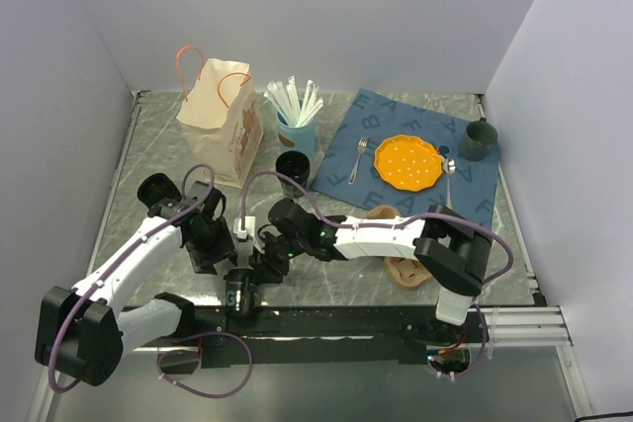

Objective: Pack the takeout coffee

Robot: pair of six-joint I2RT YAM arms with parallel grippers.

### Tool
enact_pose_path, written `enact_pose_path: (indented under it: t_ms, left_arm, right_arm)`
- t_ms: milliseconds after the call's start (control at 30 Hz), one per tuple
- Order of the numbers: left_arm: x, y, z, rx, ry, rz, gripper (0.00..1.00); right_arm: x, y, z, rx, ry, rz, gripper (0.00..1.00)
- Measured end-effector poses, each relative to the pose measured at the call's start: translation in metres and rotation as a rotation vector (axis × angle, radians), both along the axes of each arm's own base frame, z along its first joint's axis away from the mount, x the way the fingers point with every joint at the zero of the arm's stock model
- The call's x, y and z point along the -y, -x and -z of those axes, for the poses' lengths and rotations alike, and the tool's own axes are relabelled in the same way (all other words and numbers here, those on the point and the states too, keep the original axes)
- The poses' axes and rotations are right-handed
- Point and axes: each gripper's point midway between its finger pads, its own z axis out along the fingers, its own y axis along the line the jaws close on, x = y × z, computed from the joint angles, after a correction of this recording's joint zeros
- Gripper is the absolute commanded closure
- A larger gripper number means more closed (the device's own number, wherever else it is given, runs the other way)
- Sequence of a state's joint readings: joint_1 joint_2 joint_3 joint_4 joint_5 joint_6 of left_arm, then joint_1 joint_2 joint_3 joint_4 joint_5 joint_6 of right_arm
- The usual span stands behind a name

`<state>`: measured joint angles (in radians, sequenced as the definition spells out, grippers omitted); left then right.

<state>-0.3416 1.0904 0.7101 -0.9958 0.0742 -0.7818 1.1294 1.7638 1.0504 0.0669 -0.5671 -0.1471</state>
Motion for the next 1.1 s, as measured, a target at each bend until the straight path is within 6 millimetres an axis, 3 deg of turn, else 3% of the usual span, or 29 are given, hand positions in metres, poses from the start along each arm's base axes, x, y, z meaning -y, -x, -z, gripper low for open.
enact_pose_path:
  t_ms: [100, 300, 400, 467, 600, 667, 800, 900, 1100]
  left_arm:
    - [0.0, 0.002, 0.0, -0.01, 0.002, 0.001, 0.41]
    - [0.006, 0.002, -0.001, -0.01, 0.037, 0.008, 0.41]
    - [0.009, 0.001, -0.002, -0.008, 0.052, 0.012, 0.39]
    - [0.009, 0.001, -0.002, -0.007, 0.05, 0.015, 0.39]
    - [-0.001, -0.003, -0.002, -0.005, -0.004, 0.009, 0.36]
    - [-0.006, -0.016, -0.008, 0.018, -0.044, -0.007, 0.34]
    - [-0.016, -0.06, -0.036, 0.141, -0.071, -0.076, 0.34]
    - [-0.033, -0.083, -0.046, 0.211, -0.072, -0.162, 0.35]
    - [-0.059, -0.094, -0.047, 0.235, -0.083, -0.245, 0.36]
  right_arm:
    - [0.004, -0.004, -0.005, -0.04, 0.016, 0.089, 0.38]
    - [0.023, -0.005, -0.055, -0.157, 0.023, 0.347, 0.35]
    - [0.019, 0.005, -0.064, -0.252, 0.092, 0.461, 0.29]
    - [0.013, 0.018, -0.061, -0.328, 0.161, 0.532, 0.2]
    - [0.008, 0.044, -0.044, -0.465, 0.276, 0.681, 0.13]
    - [0.01, 0.055, -0.034, -0.515, 0.324, 0.764, 0.07]
    - [0.011, 0.068, -0.021, -0.554, 0.367, 0.882, 0.05]
    - [0.004, 0.071, -0.013, -0.57, 0.367, 0.939, 0.05]
    - [-0.02, 0.057, 0.006, -0.573, 0.352, 1.034, 0.05]
